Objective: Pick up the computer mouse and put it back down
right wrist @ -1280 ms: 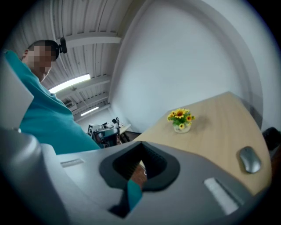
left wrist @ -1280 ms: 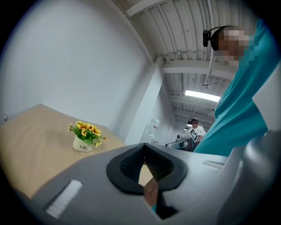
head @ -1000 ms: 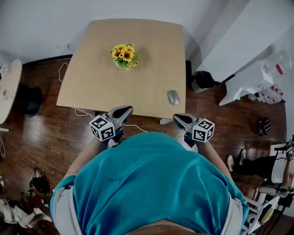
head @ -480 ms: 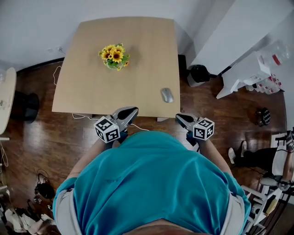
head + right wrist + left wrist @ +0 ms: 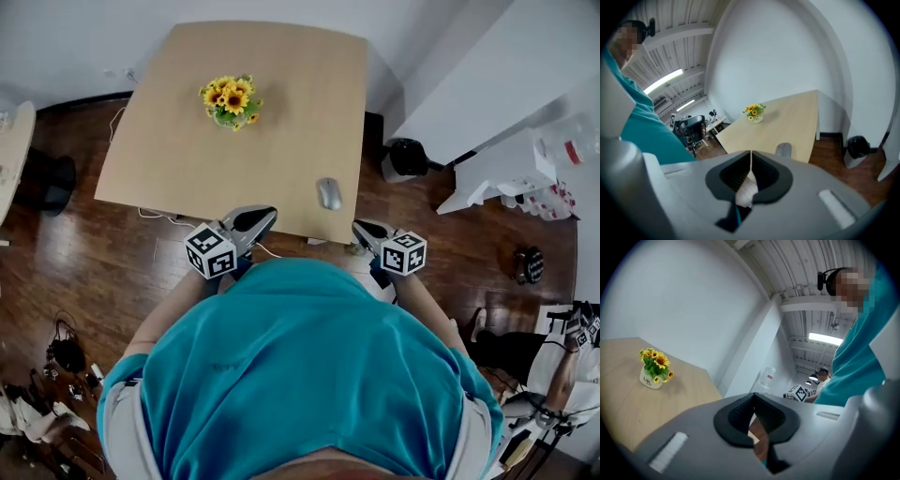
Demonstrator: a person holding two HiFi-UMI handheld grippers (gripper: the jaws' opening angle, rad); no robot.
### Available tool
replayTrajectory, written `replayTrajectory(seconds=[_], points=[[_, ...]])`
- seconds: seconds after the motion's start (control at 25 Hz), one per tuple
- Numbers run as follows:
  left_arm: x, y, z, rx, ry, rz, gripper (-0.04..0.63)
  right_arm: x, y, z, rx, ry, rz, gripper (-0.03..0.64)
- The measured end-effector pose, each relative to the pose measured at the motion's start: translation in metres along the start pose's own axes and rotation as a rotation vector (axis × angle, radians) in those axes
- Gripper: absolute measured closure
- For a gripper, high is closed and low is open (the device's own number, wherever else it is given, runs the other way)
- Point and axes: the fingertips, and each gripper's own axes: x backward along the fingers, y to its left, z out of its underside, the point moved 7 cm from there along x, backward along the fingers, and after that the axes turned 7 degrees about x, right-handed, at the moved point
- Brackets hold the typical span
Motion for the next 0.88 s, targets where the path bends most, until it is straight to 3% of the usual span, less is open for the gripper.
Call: replayTrajectory(seconds=[0.28,0.48,0.88], points=[[-0.002,0.001,0.010,0.026,-0.020,-0.059,0.591,-0.051,-0.033,-0.025,0.066,0.181,0.011,0.492],[0.011,0.010,0.019,0.057,-0.018,-0.072,0.591,-0.093,-0.052,-0.034,0.011,0.308,0.062,0.399],[0.041,0.019,0.027,0.106,-0.029,-0.102,0.591,-0.150,-0.087,-0.019,-0.056,0.529,0.192,0.277]])
